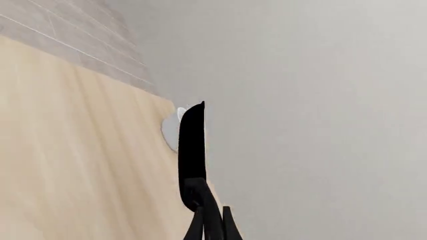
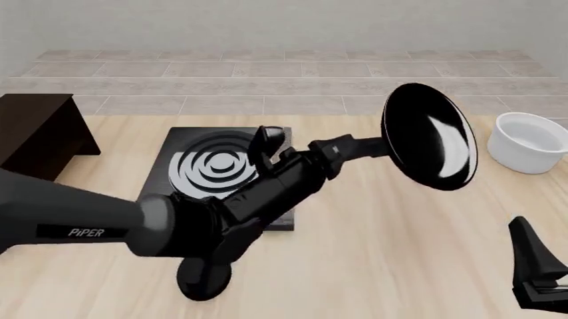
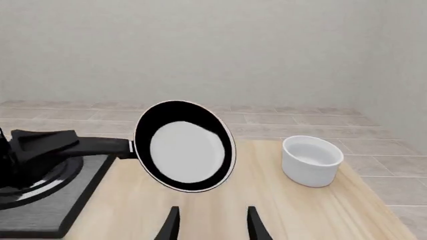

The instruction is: Put the frying pan on top of the cabinet.

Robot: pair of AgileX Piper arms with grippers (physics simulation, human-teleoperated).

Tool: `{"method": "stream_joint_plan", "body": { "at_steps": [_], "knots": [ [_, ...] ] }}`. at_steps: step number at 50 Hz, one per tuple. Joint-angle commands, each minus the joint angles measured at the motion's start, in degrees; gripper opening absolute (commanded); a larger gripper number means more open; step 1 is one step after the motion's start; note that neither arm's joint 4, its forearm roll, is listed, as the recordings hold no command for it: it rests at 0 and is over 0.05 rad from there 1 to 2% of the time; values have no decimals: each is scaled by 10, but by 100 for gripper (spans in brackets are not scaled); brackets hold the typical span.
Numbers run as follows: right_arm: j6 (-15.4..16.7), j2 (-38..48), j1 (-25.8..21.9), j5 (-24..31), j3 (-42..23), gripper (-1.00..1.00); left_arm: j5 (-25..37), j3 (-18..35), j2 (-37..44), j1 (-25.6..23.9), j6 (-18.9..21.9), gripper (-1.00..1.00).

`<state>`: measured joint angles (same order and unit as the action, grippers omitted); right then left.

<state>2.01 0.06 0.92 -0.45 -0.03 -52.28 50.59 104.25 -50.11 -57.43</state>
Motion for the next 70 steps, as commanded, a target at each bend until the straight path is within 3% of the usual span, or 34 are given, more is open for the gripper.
{"method": "stream_joint_plan", "body": {
  "at_steps": [1, 19, 32, 70],
  "knots": [
    [1, 0, 0, 1, 0, 100, 2, -7, -59, 60, -9, -100],
    [1, 0, -1, 1, -1, 100, 13, -49, -146, 142, -41, -100],
    [0, 0, -2, 3, -3, 100, 25, -93, -195, 242, -84, -100],
    [-4, 22, -4, -15, -6, 100, 8, -205, -353, 435, -134, -100]
  ]
}}
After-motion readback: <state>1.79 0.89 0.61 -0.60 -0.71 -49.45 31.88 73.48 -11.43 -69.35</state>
